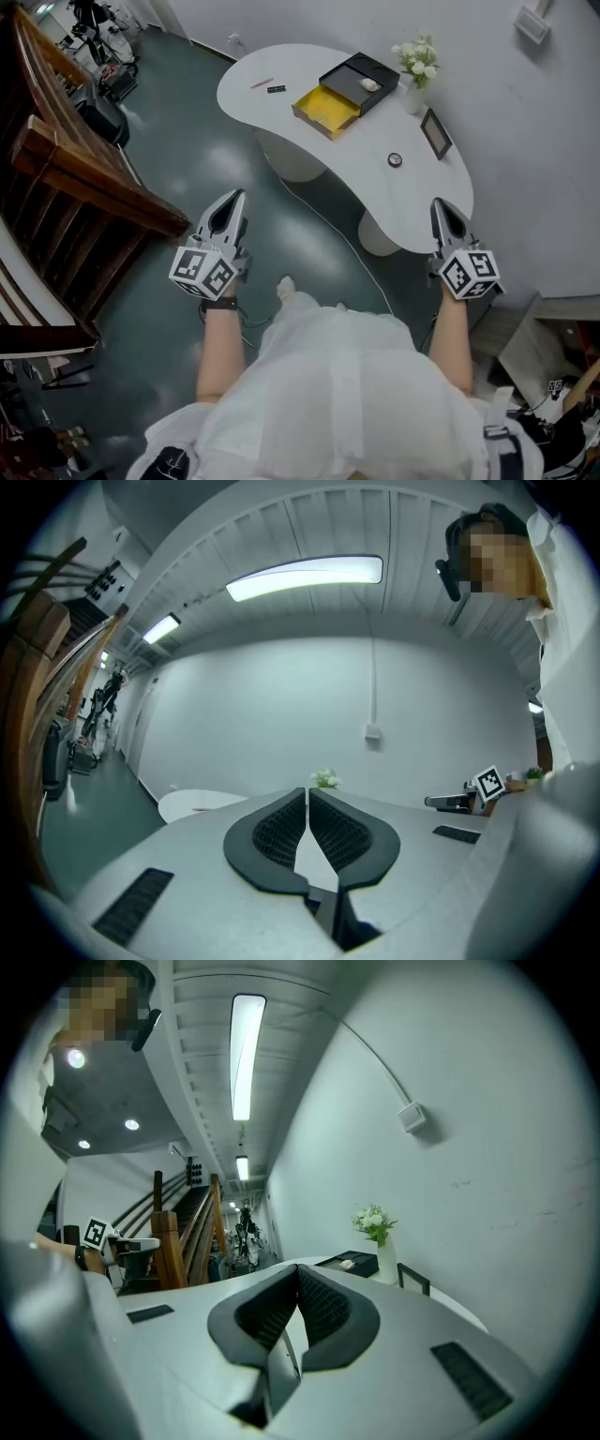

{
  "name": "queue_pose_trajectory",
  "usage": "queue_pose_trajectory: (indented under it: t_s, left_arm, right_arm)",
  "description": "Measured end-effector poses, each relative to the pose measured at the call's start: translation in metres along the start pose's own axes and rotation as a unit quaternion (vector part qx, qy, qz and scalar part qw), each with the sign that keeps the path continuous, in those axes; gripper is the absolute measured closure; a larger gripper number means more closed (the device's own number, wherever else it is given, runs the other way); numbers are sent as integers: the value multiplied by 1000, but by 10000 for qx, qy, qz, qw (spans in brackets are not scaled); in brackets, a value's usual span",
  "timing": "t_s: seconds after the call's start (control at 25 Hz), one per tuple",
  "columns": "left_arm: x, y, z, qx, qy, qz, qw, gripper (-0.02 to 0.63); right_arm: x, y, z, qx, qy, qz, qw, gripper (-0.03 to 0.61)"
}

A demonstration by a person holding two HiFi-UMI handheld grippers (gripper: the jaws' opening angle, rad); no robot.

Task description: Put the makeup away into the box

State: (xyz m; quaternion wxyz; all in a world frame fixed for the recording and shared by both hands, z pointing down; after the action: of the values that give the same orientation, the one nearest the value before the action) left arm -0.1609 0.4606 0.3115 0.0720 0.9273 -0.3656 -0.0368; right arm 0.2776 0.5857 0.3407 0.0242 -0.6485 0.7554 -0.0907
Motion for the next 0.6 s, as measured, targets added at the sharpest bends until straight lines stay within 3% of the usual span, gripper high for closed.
queue_pose_trajectory:
  t_s: [0.28,0.6]
  left_arm:
    - [-11,18,-5,-79,70,204,9997,588]
    - [11,69,-2,-154,58,203,9997,588]
  right_arm:
    - [23,10,-9,-59,203,104,9997,569]
    - [81,22,-7,-101,311,107,9994,569]
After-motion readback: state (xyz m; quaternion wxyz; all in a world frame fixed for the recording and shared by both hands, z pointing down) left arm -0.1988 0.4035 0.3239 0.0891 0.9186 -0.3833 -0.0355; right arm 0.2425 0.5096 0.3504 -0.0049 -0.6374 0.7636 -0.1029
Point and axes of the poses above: the fingertips, and each gripper's own axes: x forward along the fingers, y to its left, z out of its top, the point moved 8 cm from there along -x, backward along the fingers
